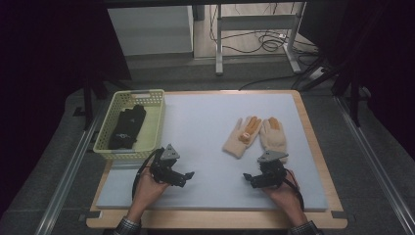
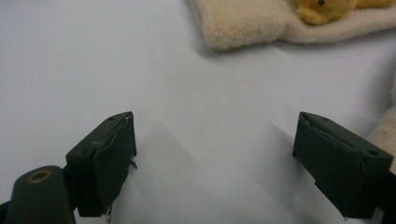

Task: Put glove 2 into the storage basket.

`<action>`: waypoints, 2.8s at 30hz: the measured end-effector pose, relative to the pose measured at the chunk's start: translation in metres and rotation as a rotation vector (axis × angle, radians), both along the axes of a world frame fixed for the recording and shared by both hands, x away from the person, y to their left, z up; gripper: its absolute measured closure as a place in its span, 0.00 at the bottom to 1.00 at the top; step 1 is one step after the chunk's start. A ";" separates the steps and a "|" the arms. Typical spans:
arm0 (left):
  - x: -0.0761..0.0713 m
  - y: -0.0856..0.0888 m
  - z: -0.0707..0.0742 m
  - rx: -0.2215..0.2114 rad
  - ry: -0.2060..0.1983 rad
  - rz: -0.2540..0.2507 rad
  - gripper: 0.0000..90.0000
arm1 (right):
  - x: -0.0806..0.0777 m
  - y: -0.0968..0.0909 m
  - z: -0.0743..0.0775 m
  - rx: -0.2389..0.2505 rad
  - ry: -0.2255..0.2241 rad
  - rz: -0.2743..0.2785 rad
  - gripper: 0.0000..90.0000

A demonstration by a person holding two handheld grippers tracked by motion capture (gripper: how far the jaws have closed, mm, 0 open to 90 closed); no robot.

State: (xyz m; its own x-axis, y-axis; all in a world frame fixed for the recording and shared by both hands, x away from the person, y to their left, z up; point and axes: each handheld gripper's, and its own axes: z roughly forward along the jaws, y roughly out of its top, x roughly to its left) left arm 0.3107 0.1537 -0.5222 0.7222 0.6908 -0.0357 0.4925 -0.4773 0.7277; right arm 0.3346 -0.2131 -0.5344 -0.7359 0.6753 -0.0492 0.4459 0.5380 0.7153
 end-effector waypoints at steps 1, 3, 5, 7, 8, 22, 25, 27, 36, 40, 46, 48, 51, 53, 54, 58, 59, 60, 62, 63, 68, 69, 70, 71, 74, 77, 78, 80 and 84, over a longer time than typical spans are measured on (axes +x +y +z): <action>-0.001 0.000 -0.004 0.008 0.006 0.007 0.01 | 0.000 0.000 0.000 0.000 0.000 0.000 0.14; -0.002 0.001 -0.013 0.025 0.013 0.017 0.01 | 0.000 0.000 0.000 0.000 0.001 0.000 0.14; -0.004 0.002 -0.021 0.040 0.024 0.028 0.01 | 0.000 0.000 0.000 -0.001 0.002 -0.001 0.14; -0.004 0.003 -0.026 0.057 0.026 0.036 0.01 | 0.000 0.000 0.000 -0.001 0.002 -0.001 0.14; -0.005 0.005 -0.027 0.040 0.032 0.040 0.01 | 0.000 0.000 0.000 0.000 0.002 -0.001 0.15; -0.005 0.006 -0.029 0.029 0.035 0.047 0.01 | -0.003 -0.001 0.002 0.011 0.000 0.009 0.24; -0.005 0.006 -0.029 0.029 0.035 0.047 0.01 | -0.004 -0.004 0.004 0.020 0.003 -0.005 0.35; -0.005 0.006 -0.029 0.029 0.034 0.047 0.02 | -0.003 -0.007 0.007 0.030 0.012 -0.013 0.42; -0.005 0.006 -0.029 0.028 0.034 0.047 0.02 | 0.013 -0.026 0.037 0.013 -0.053 -0.091 0.55; -0.005 0.006 -0.029 0.028 0.034 0.048 0.02 | 0.031 -0.039 0.047 0.009 -0.077 -0.140 0.57; -0.005 0.006 -0.029 0.028 0.034 0.048 0.02 | 0.063 -0.055 0.047 -0.027 -0.081 -0.189 0.49; -0.005 0.006 -0.029 0.027 0.034 0.048 0.02 | 0.072 -0.059 0.043 -0.036 -0.076 -0.192 0.46; -0.005 0.006 -0.029 0.027 0.034 0.048 0.02 | 0.085 -0.064 0.036 -0.045 -0.062 -0.184 0.39; -0.005 0.006 -0.029 0.027 0.034 0.048 0.02 | 0.092 -0.064 0.030 -0.048 -0.044 -0.168 0.35; -0.005 0.006 -0.029 0.027 0.034 0.048 0.02 | 0.095 -0.065 0.027 -0.055 -0.040 -0.162 0.35; -0.005 0.006 -0.029 0.027 0.034 0.048 0.02 | 0.105 -0.064 0.015 -0.045 -0.015 -0.158 0.38; -0.005 0.006 -0.029 0.027 0.034 0.048 0.02 | 0.106 -0.066 0.014 -0.018 -0.005 -0.165 0.43; -0.005 0.006 -0.029 0.027 0.034 0.048 0.02 | 0.106 -0.067 0.013 -0.002 -0.002 -0.177 0.50; -0.005 0.006 -0.029 0.027 0.034 0.048 0.02 | 0.104 -0.067 0.014 0.003 -0.004 -0.203 0.59; -0.005 0.006 -0.029 0.027 0.034 0.048 0.02 | 0.102 -0.066 0.014 0.001 -0.004 -0.220 0.62; -0.005 0.006 -0.029 0.027 0.034 0.048 0.02 | 0.095 -0.066 0.018 0.015 -0.012 -0.258 0.67; -0.005 0.006 -0.029 0.027 0.034 0.048 0.02 | 0.093 -0.067 0.021 0.023 -0.015 -0.264 0.67; -0.005 0.006 -0.029 0.027 0.034 0.048 0.02 | 0.092 -0.068 0.023 0.029 -0.023 -0.270 0.67; -0.005 0.006 -0.029 0.027 0.034 0.048 0.02 | 0.092 -0.068 0.023 0.029 -0.023 -0.270 0.67; -0.005 0.006 -0.029 0.027 0.034 0.048 0.02 | 0.082 -0.076 0.040 0.054 -0.060 -0.290 0.67; -0.005 0.006 -0.029 0.027 0.034 0.048 0.02 | 0.073 -0.078 0.052 0.089 -0.065 -0.283 0.67; -0.005 0.006 -0.029 0.027 0.034 0.049 0.02 | 0.071 -0.077 0.054 0.094 -0.070 -0.277 0.67; -0.005 0.006 -0.029 0.027 0.034 0.048 0.02 | 0.065 -0.073 0.060 0.099 -0.078 -0.261 0.66; -0.005 0.007 -0.029 0.027 0.034 0.048 0.02 | 0.054 -0.058 0.072 0.130 -0.088 -0.210 0.66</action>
